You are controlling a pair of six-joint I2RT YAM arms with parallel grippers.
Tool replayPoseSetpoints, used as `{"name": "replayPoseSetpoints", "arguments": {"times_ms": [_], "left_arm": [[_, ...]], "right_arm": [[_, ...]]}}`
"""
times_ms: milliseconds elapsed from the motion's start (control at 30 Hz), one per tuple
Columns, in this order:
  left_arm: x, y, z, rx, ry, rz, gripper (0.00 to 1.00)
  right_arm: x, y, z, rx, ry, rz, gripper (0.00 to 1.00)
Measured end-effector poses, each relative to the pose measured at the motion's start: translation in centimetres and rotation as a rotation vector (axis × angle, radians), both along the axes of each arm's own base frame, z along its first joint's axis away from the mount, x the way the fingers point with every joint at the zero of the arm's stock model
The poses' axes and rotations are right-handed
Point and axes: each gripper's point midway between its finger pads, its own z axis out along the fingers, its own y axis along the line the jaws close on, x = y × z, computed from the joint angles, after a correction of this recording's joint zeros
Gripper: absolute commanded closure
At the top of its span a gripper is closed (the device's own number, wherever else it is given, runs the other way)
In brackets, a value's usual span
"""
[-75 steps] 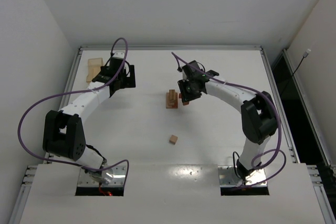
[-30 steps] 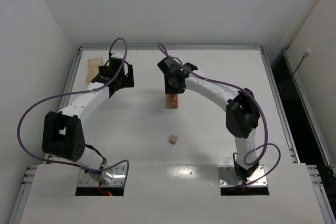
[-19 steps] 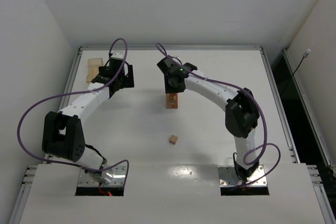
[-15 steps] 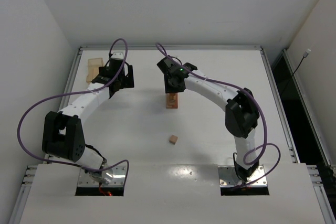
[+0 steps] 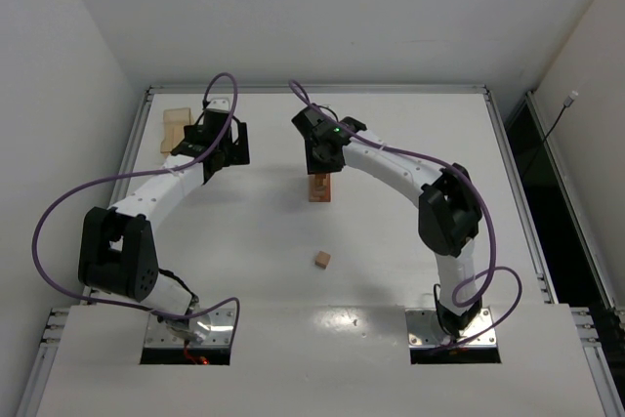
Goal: Build the wood block tower
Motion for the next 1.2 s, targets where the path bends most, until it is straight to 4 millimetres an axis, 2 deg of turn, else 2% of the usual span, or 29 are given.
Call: {"name": "replayPoseSetpoints", "arguments": {"times_ms": [933,1200], "left_arm": [[0.1,-0.1,0.1,-0.004,-0.005,-0.003,0.0],[0.1,-0.1,0.1,-0.004,-0.005,-0.003,0.0]], "right_arm": [[-0.3,0.2,-0.3,0.011,0.018,0.011,1.0],[-0.8,-0.1,-1.3,-0.005,0.04,0.012,1.0]]}}
